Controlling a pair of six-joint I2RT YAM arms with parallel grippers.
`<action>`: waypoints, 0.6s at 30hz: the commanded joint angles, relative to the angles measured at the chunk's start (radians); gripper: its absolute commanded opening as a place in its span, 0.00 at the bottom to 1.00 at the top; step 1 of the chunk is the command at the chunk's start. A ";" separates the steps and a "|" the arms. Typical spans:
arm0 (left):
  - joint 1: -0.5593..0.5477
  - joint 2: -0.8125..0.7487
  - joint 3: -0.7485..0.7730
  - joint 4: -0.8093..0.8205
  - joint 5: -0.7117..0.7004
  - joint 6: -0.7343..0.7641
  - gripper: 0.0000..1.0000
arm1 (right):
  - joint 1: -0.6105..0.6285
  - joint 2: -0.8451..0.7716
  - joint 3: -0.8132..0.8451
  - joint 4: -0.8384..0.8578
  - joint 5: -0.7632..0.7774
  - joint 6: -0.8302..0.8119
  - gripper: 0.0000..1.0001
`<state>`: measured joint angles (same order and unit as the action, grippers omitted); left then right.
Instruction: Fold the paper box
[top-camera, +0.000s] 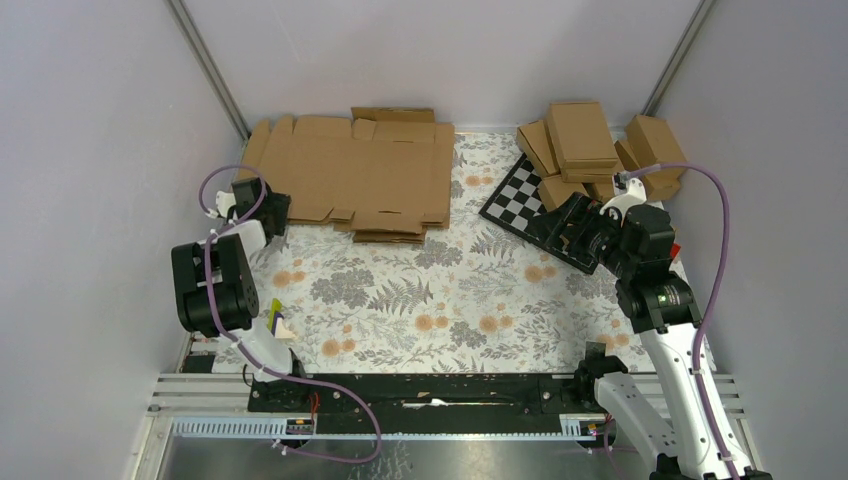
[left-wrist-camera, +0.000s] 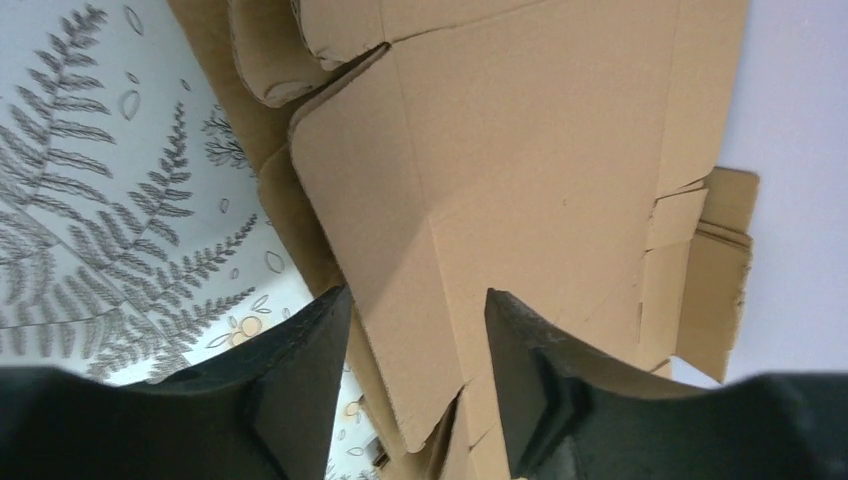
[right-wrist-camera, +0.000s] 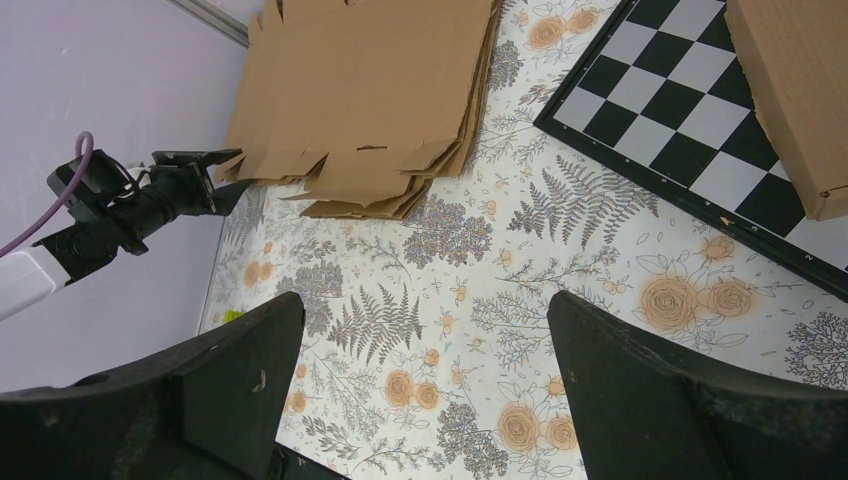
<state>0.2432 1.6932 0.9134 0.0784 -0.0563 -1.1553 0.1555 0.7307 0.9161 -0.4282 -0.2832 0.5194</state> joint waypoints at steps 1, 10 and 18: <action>0.008 0.032 0.016 0.099 0.073 -0.018 0.50 | 0.007 0.004 0.030 0.037 -0.026 -0.017 0.99; 0.011 0.030 0.056 0.091 0.108 -0.021 0.39 | 0.007 0.007 0.029 0.037 -0.023 -0.019 0.99; 0.011 -0.010 -0.004 0.249 0.132 -0.032 0.36 | 0.008 0.013 0.030 0.039 -0.024 -0.019 0.99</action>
<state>0.2573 1.7172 0.9188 0.1364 0.0036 -1.1603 0.1555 0.7414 0.9161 -0.4282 -0.2832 0.5194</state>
